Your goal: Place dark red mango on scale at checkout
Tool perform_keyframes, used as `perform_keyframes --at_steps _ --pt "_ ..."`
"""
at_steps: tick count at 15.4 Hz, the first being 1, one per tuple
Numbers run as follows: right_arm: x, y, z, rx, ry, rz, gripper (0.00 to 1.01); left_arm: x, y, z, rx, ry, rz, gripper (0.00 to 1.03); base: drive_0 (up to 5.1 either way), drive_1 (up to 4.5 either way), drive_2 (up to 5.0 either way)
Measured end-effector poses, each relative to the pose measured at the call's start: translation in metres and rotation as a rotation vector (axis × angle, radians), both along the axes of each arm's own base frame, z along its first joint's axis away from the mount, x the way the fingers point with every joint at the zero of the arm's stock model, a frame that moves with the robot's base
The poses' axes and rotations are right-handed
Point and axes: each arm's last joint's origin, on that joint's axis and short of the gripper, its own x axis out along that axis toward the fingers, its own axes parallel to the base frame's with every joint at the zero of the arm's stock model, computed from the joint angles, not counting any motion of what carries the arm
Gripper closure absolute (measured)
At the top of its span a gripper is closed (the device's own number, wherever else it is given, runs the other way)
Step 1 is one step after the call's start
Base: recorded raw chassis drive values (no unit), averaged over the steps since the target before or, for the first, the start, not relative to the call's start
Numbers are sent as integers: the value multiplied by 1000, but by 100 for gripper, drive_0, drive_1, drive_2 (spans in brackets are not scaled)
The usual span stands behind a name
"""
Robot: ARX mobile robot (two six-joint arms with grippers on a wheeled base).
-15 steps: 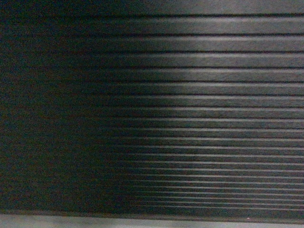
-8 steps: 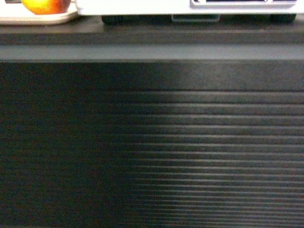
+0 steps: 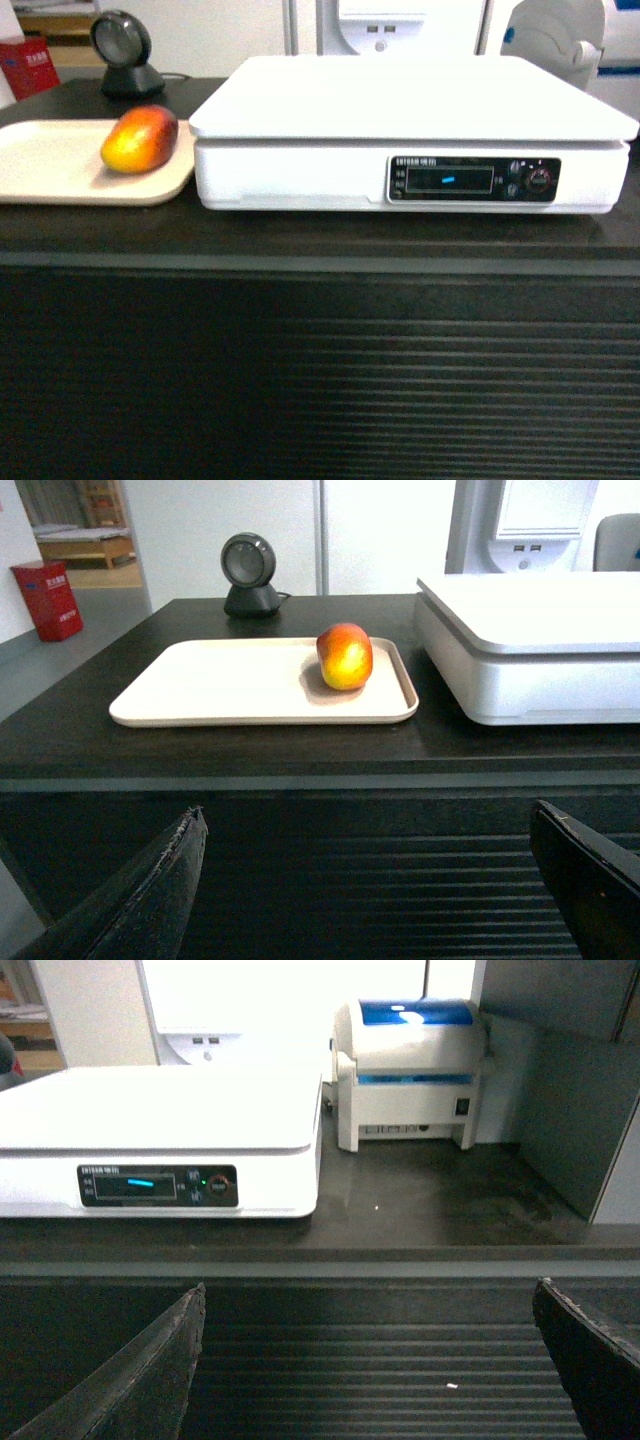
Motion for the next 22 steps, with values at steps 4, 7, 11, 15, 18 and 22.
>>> perform_keyframes --at_steps 4,7,11,15,18,22 --pt "0 0 0 0 1 0 3 0 0 0 0 -3 -2 5 0 0 0" --pt "0 0 0 0 1 0 3 0 0 0 0 0 -1 5 0 0 0" --pt "0 0 0 0 1 0 3 0 0 0 0 0 -1 5 0 0 0" --pt "0 0 0 0 1 0 3 0 0 0 0 0 -1 5 0 0 0" --pt "0 0 0 0 1 0 3 0 0 0 0 0 -1 5 0 0 0" --pt "0 0 0 0 1 0 3 0 0 0 0 0 -1 5 0 0 0"
